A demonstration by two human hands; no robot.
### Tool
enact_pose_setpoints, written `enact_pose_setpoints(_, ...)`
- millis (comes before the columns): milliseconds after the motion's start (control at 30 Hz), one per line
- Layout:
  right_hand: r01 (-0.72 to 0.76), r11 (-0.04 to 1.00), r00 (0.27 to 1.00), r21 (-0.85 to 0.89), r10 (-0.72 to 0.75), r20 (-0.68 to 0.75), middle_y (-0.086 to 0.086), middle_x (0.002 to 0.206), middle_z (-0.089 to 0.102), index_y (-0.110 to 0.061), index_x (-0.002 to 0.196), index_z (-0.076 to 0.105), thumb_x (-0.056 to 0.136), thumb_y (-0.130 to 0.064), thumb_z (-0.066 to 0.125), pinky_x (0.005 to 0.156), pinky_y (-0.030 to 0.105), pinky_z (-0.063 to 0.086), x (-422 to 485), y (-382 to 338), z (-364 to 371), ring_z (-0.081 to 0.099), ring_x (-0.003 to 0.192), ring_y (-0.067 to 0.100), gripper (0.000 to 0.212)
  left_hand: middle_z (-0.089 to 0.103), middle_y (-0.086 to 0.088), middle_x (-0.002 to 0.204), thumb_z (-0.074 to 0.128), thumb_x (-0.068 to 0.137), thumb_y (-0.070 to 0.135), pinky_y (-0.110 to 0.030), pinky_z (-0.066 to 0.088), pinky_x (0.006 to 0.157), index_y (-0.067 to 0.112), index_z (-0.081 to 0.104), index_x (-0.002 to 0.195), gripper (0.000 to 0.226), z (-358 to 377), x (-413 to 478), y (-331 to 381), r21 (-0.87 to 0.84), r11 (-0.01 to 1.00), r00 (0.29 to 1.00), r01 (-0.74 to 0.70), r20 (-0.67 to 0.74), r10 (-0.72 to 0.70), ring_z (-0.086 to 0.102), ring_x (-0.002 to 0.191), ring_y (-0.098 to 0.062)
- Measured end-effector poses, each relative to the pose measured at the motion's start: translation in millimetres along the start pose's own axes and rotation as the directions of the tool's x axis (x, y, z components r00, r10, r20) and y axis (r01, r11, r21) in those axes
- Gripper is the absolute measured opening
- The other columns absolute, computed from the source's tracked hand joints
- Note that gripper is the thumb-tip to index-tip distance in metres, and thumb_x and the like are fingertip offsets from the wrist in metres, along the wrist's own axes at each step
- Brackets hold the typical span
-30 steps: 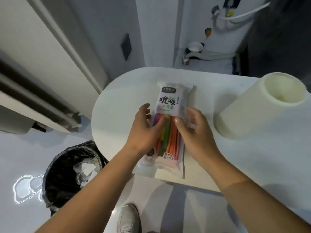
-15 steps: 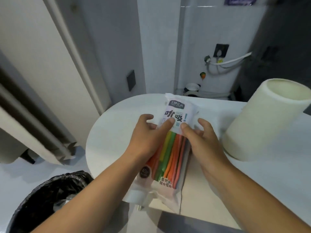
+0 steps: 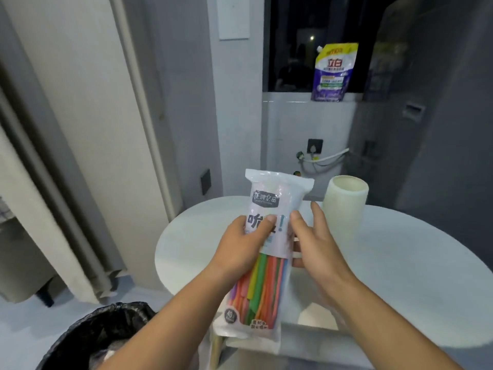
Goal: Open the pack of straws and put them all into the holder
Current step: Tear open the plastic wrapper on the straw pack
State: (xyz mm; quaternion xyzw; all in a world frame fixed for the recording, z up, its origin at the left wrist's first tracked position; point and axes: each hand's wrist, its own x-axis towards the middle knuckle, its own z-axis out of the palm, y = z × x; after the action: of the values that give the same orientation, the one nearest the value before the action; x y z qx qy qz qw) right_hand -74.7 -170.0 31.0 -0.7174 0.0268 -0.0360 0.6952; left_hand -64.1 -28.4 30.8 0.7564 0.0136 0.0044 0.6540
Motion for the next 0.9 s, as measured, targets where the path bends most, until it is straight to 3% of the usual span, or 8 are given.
enact_pose_setpoints(133, 0.15, 0.988, 0.985, -0.042, -0.153, -0.077, -0.008, 0.109, 0.069, -0.052, 0.135, 0.038, 0.097, -0.047, 0.052, 0.091, 0.041, 0.056, -18.0, -27.9, -20.7, 0.07, 0.091, 0.002, 0.041, 0.081, -0.001, 0.096, 0.064, 0.097, 0.044, -0.036, 0.06, 0.085, 0.013, 0.075, 0.1, 0.033, -1.1, -21.8, 9.4, 0.027, 0.999, 0.99, -0.037, 0.135, 0.033, 0.078, 0.09, -0.019)
enact_pose_setpoints(200, 0.207, 0.973, 0.965, -0.098, -0.22, -0.141, -0.014, 0.113, 0.063, -0.04, 0.136, 0.047, 0.096, -0.043, 0.056, 0.095, 0.038, 0.053, -18.9, -41.3, -35.4, 0.066, 0.099, 0.002, 0.042, 0.081, 0.0, 0.097, 0.065, 0.096, 0.047, -0.039, 0.059, 0.088, 0.013, 0.073, 0.101, 0.035, 0.5, -29.5, 9.0, 0.093, 0.993, 0.983, -0.079, 0.171, 0.062, 0.077, 0.09, -0.018)
enact_pose_setpoints(267, 0.237, 0.951, 0.953, -0.2, -0.267, -0.141, -0.012, 0.11, 0.069, -0.032, 0.117, 0.066, 0.09, -0.044, 0.063, 0.095, 0.044, 0.054, -18.5, -49.6, -50.3, 0.066, 0.103, 0.011, 0.03, 0.081, 0.003, 0.096, 0.065, 0.096, 0.047, -0.039, 0.06, 0.088, 0.016, 0.072, 0.101, 0.032, 2.2, -36.3, 7.2, 0.139, 0.985, 0.976, -0.103, 0.207, 0.073, 0.077, 0.088, -0.016)
enact_pose_setpoints(367, 0.204, 0.95, 0.97, -0.235, -0.229, -0.084, -0.003, 0.089, 0.076, -0.022, 0.089, 0.076, 0.089, -0.032, 0.068, 0.084, 0.045, 0.059, -21.7, -51.1, -68.5, 0.069, 0.086, 0.015, 0.013, 0.08, 0.004, 0.097, 0.067, 0.094, 0.048, -0.039, 0.06, 0.089, 0.017, 0.07, 0.103, 0.032, 2.3, -42.1, 3.5, 0.183, 0.975, 0.959, -0.124, 0.274, 0.071, 0.076, 0.089, -0.014)
enact_pose_setpoints(567, 0.134, 0.976, 0.991, -0.171, -0.129, 0.042, 0.003, 0.084, 0.077, -0.012, 0.087, 0.076, 0.095, -0.016, 0.063, 0.063, 0.028, 0.056, -26.4, -42.9, -82.4, 0.067, 0.071, 0.014, 0.016, 0.077, 0.007, 0.105, 0.075, 0.086, 0.051, -0.038, 0.061, 0.089, 0.025, 0.062, 0.117, 0.042, 1.6, -39.4, -4.3, 0.234, 0.969, 0.956, -0.081, 0.293, 0.009, 0.075, 0.091, -0.01)
enact_pose_setpoints(700, 0.101, 0.993, 0.995, -0.06, -0.101, 0.004, 0.006, 0.076, 0.073, -0.009, 0.086, 0.072, 0.096, -0.016, 0.062, 0.059, 0.032, 0.051, -28.4, -42.8, -79.4, 0.064, 0.064, 0.015, 0.016, 0.056, 0.009, 0.117, 0.083, 0.076, 0.05, -0.012, 0.042, 0.079, 0.034, 0.049, 0.123, 0.059, 9.4, -41.3, 7.7, 0.32, 0.924, 0.977, -0.21, 0.048, 0.205, 0.055, 0.105, 0.001)
enact_pose_setpoints(800, 0.169, 0.985, 0.985, -0.023, -0.17, -0.04, 0.008, 0.079, 0.072, -0.01, 0.084, 0.069, 0.096, -0.017, 0.06, 0.062, 0.034, 0.053, -33.0, -52.3, -74.5, 0.065, 0.069, 0.017, 0.016, 0.057, 0.011, 0.091, 0.084, 0.077, 0.043, -0.014, 0.041, 0.065, 0.031, 0.056, 0.096, 0.036, 19.7, -52.6, 41.3, 0.284, 0.875, 0.905, -0.392, -0.052, 0.422, 0.053, 0.08, -0.003)
enact_pose_setpoints(900, 0.38, 0.92, 0.914, -0.094, -0.389, -0.114, 0.011, 0.088, 0.069, -0.014, 0.083, 0.067, 0.096, -0.019, 0.061, 0.072, 0.043, 0.054, -39.1, -67.4, -69.7, 0.065, 0.082, 0.025, 0.015, 0.062, -0.001, 0.077, 0.08, 0.083, 0.033, -0.031, 0.053, 0.065, 0.02, 0.064, 0.085, 0.02, 31.2, -60.3, 76.4, 0.169, 0.861, 0.866, -0.481, -0.06, 0.496, 0.052, 0.064, -0.007)
